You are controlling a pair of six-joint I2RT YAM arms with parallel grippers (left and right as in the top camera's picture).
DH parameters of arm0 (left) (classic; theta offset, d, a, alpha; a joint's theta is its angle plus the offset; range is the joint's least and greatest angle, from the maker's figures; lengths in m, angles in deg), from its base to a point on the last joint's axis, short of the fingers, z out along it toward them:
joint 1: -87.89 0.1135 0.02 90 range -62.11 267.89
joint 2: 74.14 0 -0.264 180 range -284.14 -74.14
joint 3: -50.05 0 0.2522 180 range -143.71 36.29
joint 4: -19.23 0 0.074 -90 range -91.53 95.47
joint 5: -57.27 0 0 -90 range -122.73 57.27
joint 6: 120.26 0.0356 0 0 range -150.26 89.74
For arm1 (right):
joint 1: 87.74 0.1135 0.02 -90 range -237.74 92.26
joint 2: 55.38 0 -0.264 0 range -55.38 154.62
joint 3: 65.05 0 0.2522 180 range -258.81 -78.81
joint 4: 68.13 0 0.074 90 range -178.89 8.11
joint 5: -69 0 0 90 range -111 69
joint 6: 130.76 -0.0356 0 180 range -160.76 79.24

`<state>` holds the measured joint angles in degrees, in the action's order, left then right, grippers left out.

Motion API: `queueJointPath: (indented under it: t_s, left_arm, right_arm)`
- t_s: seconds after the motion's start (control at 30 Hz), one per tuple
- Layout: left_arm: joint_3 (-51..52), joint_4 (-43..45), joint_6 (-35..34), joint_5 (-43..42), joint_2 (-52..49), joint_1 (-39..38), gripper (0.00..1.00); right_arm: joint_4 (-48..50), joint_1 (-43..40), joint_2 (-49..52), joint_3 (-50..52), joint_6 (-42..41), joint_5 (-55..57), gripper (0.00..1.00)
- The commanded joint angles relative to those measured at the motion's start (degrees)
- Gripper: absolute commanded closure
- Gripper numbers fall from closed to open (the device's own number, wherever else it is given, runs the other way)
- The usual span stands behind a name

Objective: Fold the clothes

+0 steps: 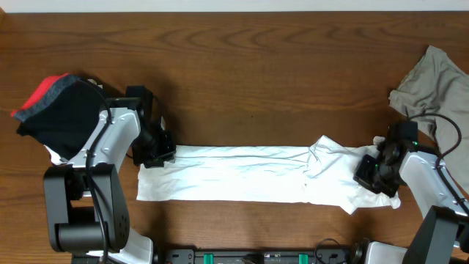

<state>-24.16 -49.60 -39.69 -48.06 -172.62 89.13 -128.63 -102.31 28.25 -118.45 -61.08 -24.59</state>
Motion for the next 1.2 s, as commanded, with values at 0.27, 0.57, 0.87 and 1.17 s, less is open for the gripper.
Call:
queueJointPath:
  t_s: [0.27, 0.57, 0.87, 1.17]
  left_arm:
    - [0.33, -0.11, -0.72, -0.5, -0.26, -0.09, 0.69]
    - [0.35, -0.11, -0.72, -0.5, -0.26, -0.09, 0.69]
    - [0.35, -0.09, -0.72, -0.5, -0.26, -0.09, 0.69]
    - [0.33, -0.11, -0.72, -0.5, -0.26, -0.09, 0.69]
  right_arm:
    - [5.14, -9.22, -0.07, 0.61, -1.62, 7.67, 0.78]
    - [0.7, -10.08, -0.85, -5.46, 4.52, 1.75, 0.78]
    - [-10.01, -10.05, -3.39, -18.14, 7.5, -2.47, 0.7]
    - [-6.36, -8.09, -0.85, -11.1, 7.76, -4.85, 0.69]
